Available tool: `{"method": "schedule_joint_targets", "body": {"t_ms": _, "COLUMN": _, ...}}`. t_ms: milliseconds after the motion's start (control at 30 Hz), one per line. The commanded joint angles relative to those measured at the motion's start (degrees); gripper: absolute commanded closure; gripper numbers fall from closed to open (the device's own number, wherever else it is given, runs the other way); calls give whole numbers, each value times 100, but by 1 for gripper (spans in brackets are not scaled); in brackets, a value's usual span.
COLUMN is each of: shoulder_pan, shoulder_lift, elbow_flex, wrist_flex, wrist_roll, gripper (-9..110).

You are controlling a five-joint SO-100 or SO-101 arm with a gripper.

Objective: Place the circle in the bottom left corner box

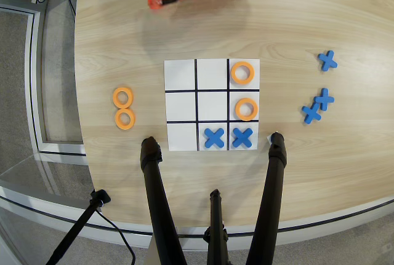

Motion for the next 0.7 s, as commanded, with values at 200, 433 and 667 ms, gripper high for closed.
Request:
{"method": "schedule_joint_targets", "body": {"t_ms": 200, "shoulder_pan": 1160, "shoulder_lift": 105, "elbow_flex": 325, "wrist_flex": 18, "wrist_roll": 26, "gripper": 101}}
{"method": "schedule_joint_targets", "body": {"t_ms": 433, "shoulder_pan": 1160, "shoulder_lift": 105, "elbow_flex": 325, "wrist_flex": 18, "wrist_roll": 26, "gripper": 101}}
{"method": "schedule_joint_targets", "body": {"t_ms": 667, "shoulder_pan": 1160, "shoulder_lift": 105, "elbow_flex": 325, "wrist_flex": 18, "wrist_roll": 26, "gripper": 101}}
